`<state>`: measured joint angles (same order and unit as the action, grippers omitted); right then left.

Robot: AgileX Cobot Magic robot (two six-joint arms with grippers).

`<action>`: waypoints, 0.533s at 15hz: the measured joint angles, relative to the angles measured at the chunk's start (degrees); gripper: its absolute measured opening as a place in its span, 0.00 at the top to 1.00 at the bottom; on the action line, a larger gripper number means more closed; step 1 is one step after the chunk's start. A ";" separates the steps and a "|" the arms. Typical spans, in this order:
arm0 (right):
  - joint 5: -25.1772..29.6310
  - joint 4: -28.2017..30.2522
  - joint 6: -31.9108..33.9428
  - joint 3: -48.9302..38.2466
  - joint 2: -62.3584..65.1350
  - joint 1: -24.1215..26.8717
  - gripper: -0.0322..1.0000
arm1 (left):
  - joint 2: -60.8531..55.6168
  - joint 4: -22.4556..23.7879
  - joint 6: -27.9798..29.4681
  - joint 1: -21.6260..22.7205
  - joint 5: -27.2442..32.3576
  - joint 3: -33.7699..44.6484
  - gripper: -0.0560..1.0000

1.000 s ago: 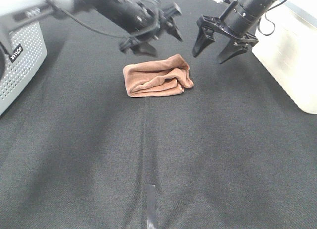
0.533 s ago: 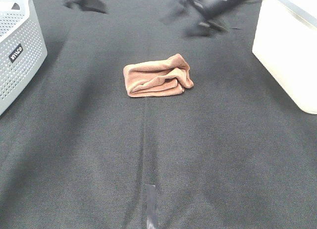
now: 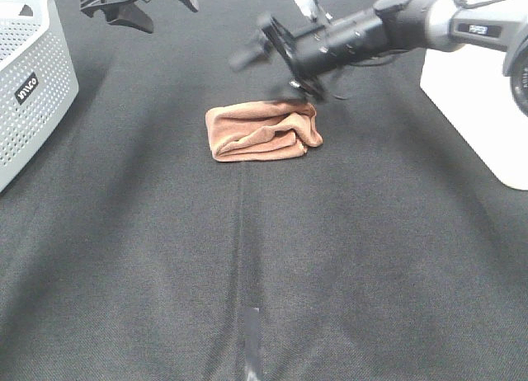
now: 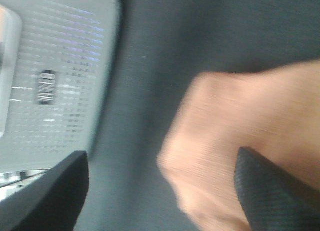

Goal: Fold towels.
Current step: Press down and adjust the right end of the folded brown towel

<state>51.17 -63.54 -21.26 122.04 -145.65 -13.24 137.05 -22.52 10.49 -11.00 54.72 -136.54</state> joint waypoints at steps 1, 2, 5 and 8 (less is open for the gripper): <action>0.29 3.67 2.23 0.00 0.00 0.46 0.24 | 0.00 0.92 0.00 0.00 0.00 0.00 0.25; 0.86 7.56 4.58 0.00 0.00 1.09 0.24 | 0.00 1.15 0.00 0.00 0.00 0.00 0.25; 2.69 17.53 9.00 0.00 0.00 1.55 0.24 | 0.00 1.32 0.00 0.00 0.00 0.00 0.25; 7.16 21.03 9.85 0.00 0.63 1.55 0.24 | 0.00 1.38 0.00 0.00 0.17 0.00 0.25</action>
<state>58.33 -42.51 -11.40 122.04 -145.02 -11.69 137.05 -21.14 10.49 -11.00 54.89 -136.54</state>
